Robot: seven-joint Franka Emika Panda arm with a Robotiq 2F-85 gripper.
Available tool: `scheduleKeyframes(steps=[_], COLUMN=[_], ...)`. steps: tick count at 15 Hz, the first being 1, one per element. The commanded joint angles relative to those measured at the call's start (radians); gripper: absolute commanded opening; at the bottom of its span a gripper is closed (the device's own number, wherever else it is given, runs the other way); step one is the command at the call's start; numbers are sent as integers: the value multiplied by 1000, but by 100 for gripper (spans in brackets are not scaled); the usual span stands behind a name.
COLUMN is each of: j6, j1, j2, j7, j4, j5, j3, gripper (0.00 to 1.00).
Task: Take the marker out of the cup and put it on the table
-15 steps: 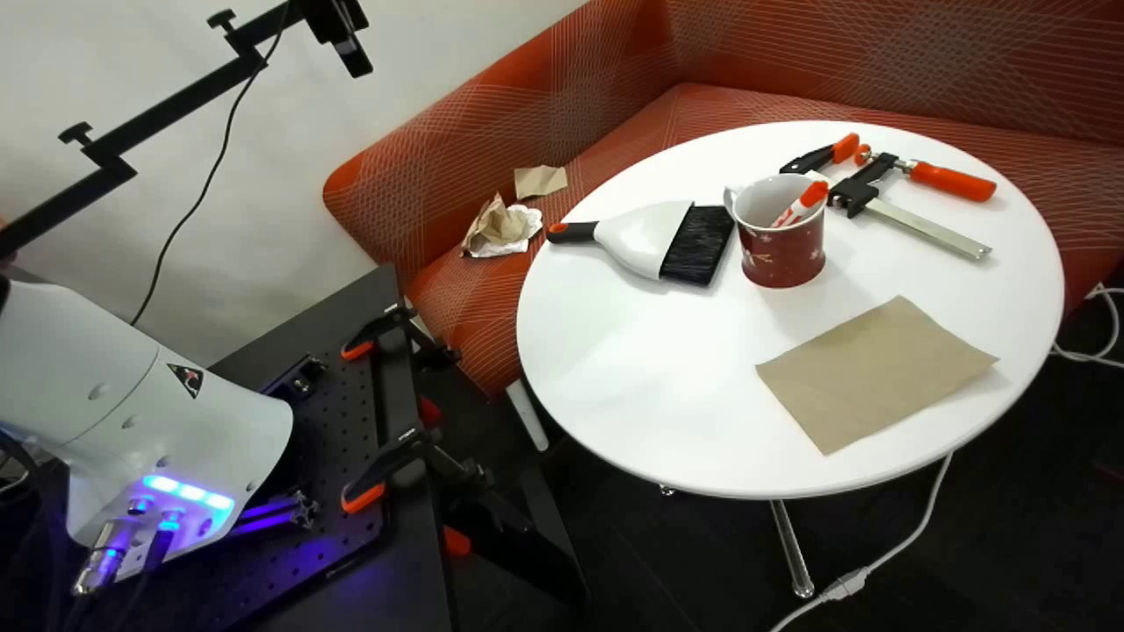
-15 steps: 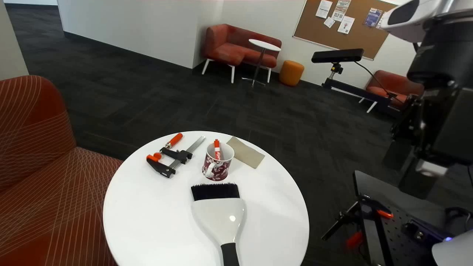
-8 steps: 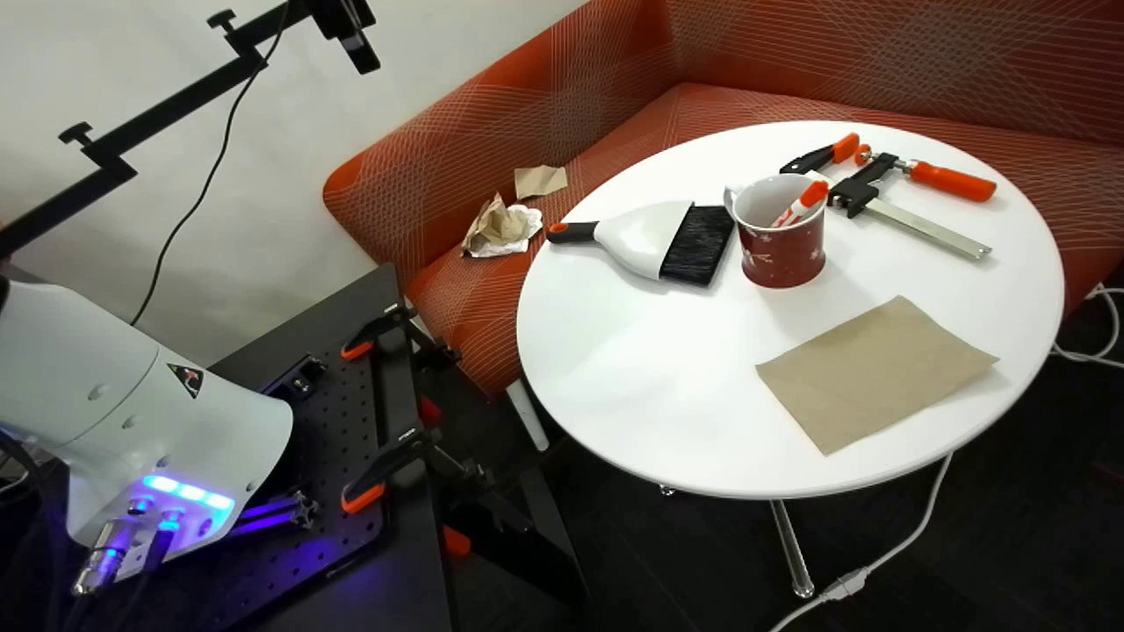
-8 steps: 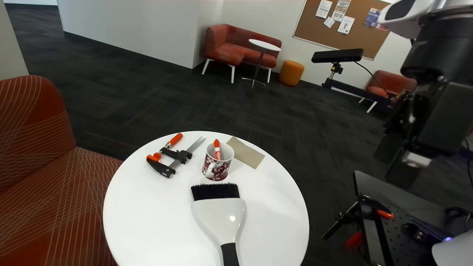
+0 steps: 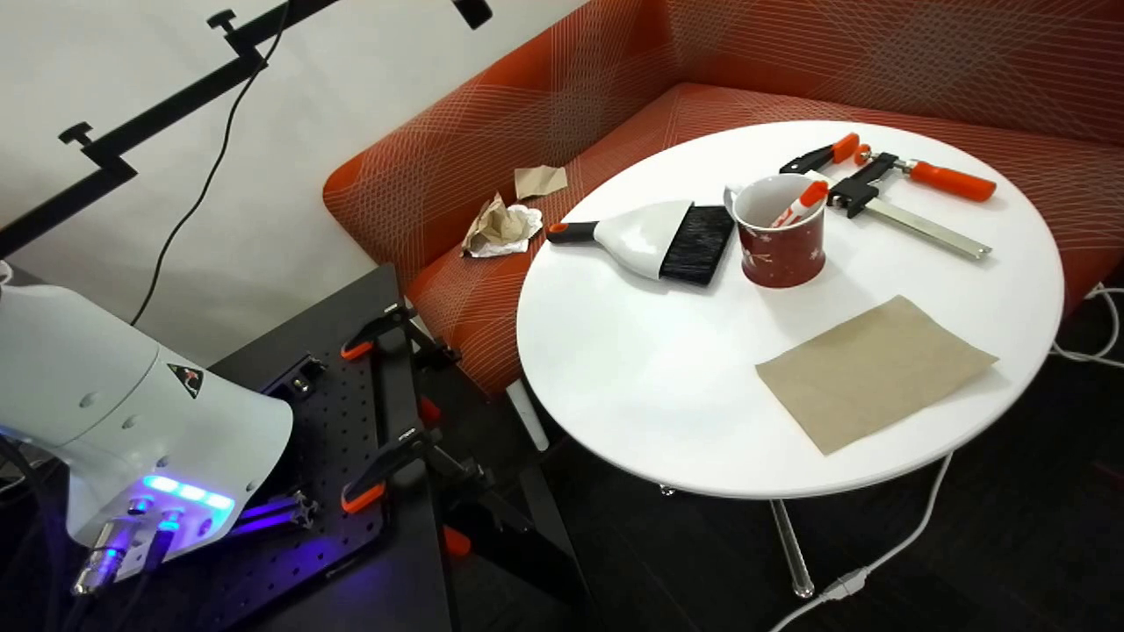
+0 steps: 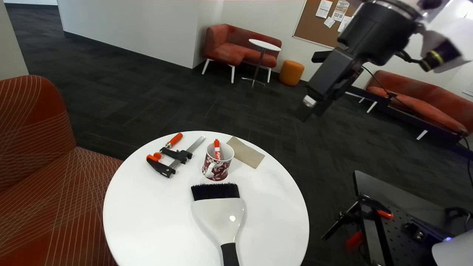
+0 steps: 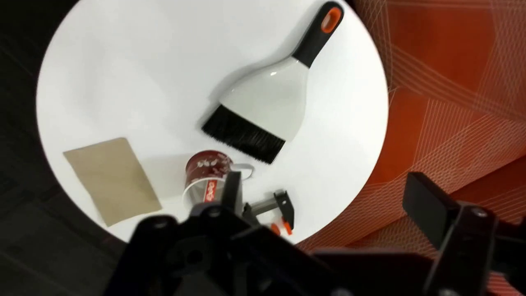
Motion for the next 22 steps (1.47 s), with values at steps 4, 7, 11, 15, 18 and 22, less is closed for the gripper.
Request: scheduleKeyframes(steps=[4, 7, 11, 15, 18, 22], j6=[138, 170, 208, 198, 198, 191], j1=[-109, -86, -38, -9, -6, -10], j2=[300, 411, 529, 522, 519, 530], j7=[236, 306, 324, 277, 278, 266], j4=[176, 246, 324, 300, 300, 311], j5=[-289, -359, -352, -321, -322, -309], j3=[3, -46, -111, -149, -151, -147], gripper=[100, 100, 100, 100, 100, 100])
